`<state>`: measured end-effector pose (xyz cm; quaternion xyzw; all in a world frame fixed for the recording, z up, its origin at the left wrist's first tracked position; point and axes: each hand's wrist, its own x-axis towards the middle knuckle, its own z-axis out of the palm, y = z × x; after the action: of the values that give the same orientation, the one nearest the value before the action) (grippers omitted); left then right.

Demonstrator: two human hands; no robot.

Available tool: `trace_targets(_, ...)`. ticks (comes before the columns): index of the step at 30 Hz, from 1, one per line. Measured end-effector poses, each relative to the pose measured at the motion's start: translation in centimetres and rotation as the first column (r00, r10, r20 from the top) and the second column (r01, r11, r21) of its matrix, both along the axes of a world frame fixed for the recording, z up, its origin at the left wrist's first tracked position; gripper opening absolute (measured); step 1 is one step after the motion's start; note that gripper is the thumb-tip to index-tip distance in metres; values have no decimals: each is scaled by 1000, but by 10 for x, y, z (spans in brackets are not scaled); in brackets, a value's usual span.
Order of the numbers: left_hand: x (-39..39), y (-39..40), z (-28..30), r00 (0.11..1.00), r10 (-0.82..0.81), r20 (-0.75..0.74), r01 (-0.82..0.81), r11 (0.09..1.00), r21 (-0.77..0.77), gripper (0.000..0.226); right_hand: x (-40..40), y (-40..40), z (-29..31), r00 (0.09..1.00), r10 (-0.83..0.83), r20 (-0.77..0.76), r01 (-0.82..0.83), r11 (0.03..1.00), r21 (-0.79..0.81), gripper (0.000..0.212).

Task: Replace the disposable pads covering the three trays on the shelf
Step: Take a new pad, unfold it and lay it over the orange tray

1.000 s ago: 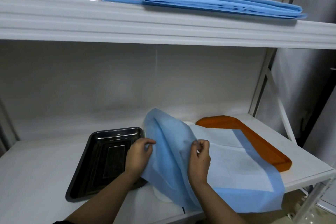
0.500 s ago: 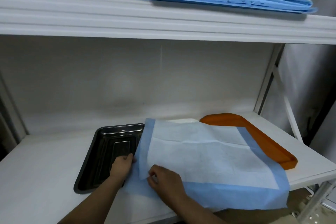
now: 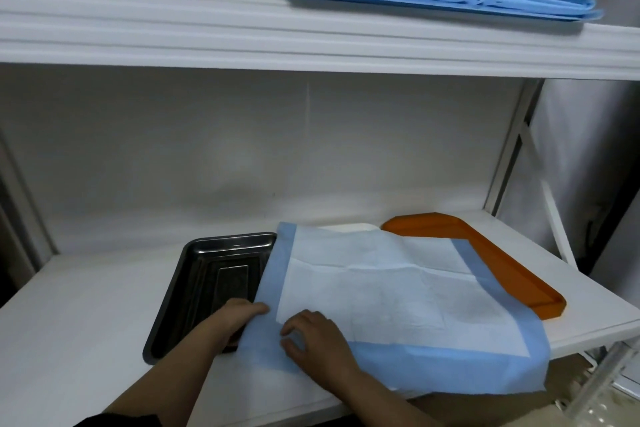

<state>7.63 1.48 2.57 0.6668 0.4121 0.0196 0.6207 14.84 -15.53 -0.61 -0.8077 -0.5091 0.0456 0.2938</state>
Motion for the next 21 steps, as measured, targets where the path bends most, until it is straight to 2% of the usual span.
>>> trace_targets(2,3,5,-5,997,-24,-75,39,979,202,16,9,-5,-1,998,-41,38,40,999,34,57)
trace_targets(4,5,7,-6,988,-1,-152,66,905,421,18,17,-14,-1,993,-97,59,94,994,55,59)
trace_targets(6,5,6,-5,977,27,-210,95,832,546,22,24,-20,-1,989,-133,70,130,990,48,62)
trace_targets(8,10,-4,-2,957,24,-288,165,772,613,35,32,-32,1,981,-174,81,174,985,17,55)
trace_targets(10,20,-18,2,933,42,-356,242,658,713,56,43,-45,1,973,-208,96,212,977,-31,35)
trace_targets(12,31,-37,7,937,23,-348,288,509,811,69,53,-59,0,963,-246,112,252,967,-44,28)
trace_targets(16,54,-72,9,906,-169,-389,424,346,837,75,77,-96,2,911,-389,133,399,915,-60,32)
trace_targets(21,85,-122,1,776,-390,-496,598,205,775,72,104,-159,5,788,-616,16,616,787,-23,39)
